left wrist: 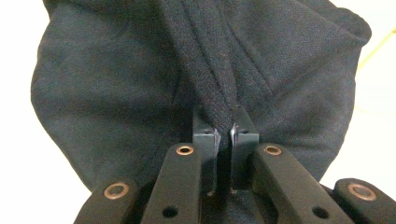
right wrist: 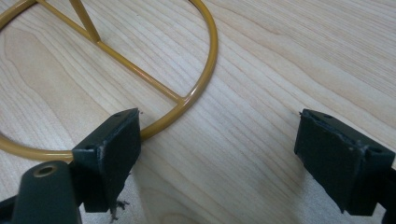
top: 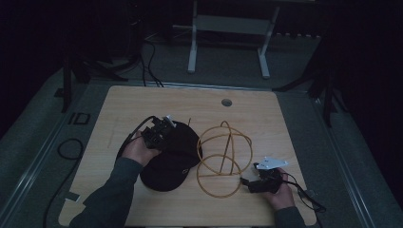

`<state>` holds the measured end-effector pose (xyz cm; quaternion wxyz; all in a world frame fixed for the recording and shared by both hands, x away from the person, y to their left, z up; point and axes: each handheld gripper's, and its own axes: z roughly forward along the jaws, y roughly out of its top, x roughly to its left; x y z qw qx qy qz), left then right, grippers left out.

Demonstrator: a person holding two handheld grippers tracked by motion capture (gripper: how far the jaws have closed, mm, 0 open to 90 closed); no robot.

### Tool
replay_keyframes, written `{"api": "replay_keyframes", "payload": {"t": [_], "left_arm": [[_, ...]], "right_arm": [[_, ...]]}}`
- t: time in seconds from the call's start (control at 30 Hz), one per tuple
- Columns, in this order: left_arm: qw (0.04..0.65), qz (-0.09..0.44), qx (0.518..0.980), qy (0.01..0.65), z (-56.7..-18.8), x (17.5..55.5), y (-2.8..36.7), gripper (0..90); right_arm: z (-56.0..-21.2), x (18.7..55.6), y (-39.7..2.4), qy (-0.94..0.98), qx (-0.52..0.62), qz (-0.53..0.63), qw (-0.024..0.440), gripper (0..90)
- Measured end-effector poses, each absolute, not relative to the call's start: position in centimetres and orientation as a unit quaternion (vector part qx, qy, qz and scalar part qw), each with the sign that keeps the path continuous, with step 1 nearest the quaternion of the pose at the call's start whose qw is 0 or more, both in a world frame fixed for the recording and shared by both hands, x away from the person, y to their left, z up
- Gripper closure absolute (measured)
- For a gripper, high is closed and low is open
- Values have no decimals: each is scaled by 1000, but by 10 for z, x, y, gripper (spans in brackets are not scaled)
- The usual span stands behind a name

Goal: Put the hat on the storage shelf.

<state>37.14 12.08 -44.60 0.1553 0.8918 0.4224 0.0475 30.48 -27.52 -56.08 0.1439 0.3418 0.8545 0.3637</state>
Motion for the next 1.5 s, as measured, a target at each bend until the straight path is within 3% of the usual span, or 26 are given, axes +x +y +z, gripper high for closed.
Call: {"api": "replay_keyframes", "payload": {"t": [1.5], "left_arm": [[179,72,900,390,-396,376,128,845]], "right_arm": [[-561,305,-275,854,342,364,145,142]]}}
